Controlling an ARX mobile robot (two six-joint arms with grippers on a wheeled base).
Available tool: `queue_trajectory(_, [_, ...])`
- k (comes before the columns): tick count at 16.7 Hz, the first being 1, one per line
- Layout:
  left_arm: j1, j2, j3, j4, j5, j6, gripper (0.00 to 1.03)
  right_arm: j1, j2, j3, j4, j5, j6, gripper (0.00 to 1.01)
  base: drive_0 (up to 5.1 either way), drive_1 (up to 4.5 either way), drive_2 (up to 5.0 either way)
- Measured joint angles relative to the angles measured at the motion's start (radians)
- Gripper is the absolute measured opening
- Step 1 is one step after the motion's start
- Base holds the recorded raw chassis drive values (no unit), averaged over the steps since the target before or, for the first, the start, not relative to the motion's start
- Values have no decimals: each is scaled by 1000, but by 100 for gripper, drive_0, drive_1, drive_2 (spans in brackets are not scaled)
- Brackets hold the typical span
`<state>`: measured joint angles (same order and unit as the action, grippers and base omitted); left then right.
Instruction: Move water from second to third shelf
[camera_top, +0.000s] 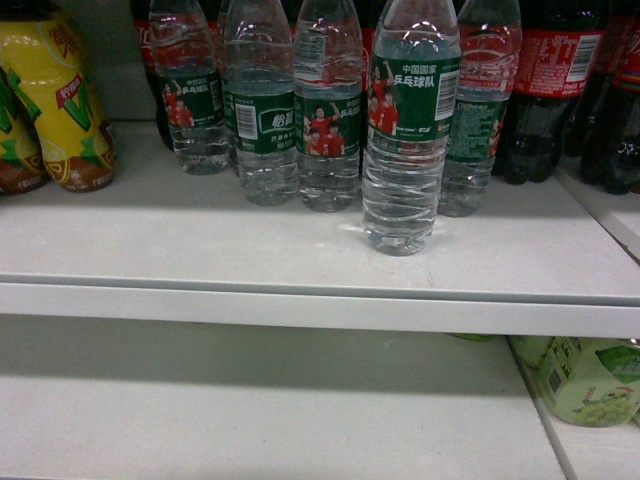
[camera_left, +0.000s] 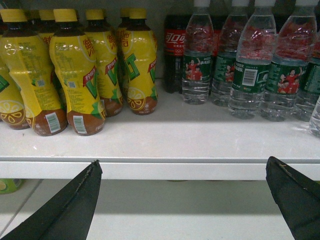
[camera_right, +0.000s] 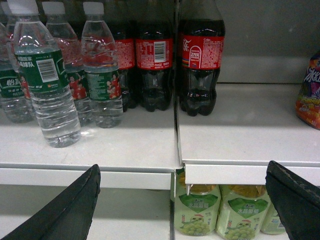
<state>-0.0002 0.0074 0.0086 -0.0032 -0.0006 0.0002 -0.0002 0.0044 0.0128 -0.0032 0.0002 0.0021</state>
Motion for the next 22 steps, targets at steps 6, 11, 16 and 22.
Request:
queue_trajectory(6, [0, 0, 0, 0, 0, 0, 98, 0, 0, 0, 0, 0, 0, 98, 0, 0, 0])
queue_trajectory(11, [0, 0, 0, 0, 0, 0, 98, 0, 0, 0, 0, 0, 0, 98, 0, 0, 0])
queue_trajectory(16, [0, 0, 0, 0, 0, 0, 98, -50, 693, 360, 228, -165, 88, 98, 0, 0, 0])
queue_trajectory(22, [0, 0, 0, 0, 0, 0, 98, 212, 965, 394, 438, -57, 125, 98, 0, 0, 0])
